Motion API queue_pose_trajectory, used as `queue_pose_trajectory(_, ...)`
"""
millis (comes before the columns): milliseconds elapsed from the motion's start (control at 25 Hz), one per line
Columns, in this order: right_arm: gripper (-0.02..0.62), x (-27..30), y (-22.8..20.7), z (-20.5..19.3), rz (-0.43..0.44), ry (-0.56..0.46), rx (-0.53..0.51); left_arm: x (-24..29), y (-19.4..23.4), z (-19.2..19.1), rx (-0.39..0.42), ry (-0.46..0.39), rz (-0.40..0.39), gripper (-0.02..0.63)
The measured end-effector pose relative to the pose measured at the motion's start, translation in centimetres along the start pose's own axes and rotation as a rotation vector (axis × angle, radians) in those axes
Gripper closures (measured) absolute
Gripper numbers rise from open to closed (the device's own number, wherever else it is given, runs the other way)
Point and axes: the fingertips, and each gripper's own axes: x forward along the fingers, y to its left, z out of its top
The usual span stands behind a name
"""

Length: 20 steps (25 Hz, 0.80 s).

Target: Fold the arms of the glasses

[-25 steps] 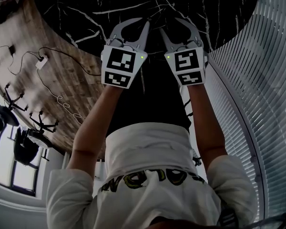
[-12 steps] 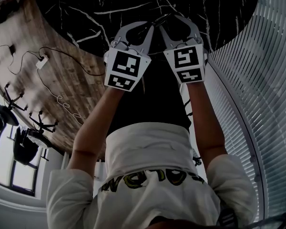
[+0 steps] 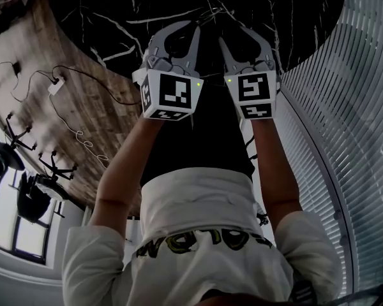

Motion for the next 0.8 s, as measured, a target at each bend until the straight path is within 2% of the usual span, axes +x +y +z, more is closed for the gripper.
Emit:
queue_pose_trajectory(200,0.439,-0.5,-0.3,-1.0,-0.022,-0.017,0.012,1.2,0.2,-0.9,0.245,-0.004,0.109,0.594)
queue_pose_trajectory(320,0.439,-0.6,-0.3,-1.6,-0.021,-0.02,0.016,1.7,-0.5,-1.5,0.376,0.0,0.127,0.588)
queue_pose_trajectory(400,0.44,-0.9,-0.4,-2.1,-0.023,-0.017,0.019,1.9,-1.3,-1.8,0.427,0.008,0.118,0.577)
queue_pose_trajectory(680,0.44,-3.3,-0.8,-1.8,-0.032,-0.03,0.029,1.4,-2.6,-2.4,0.438,0.017,0.067,0.518)
queue_pose_trajectory(800,0.44,-5.7,-1.0,-0.8,-0.036,-0.053,0.03,-0.4,-2.4,-1.1,0.4,-0.004,0.064,0.514)
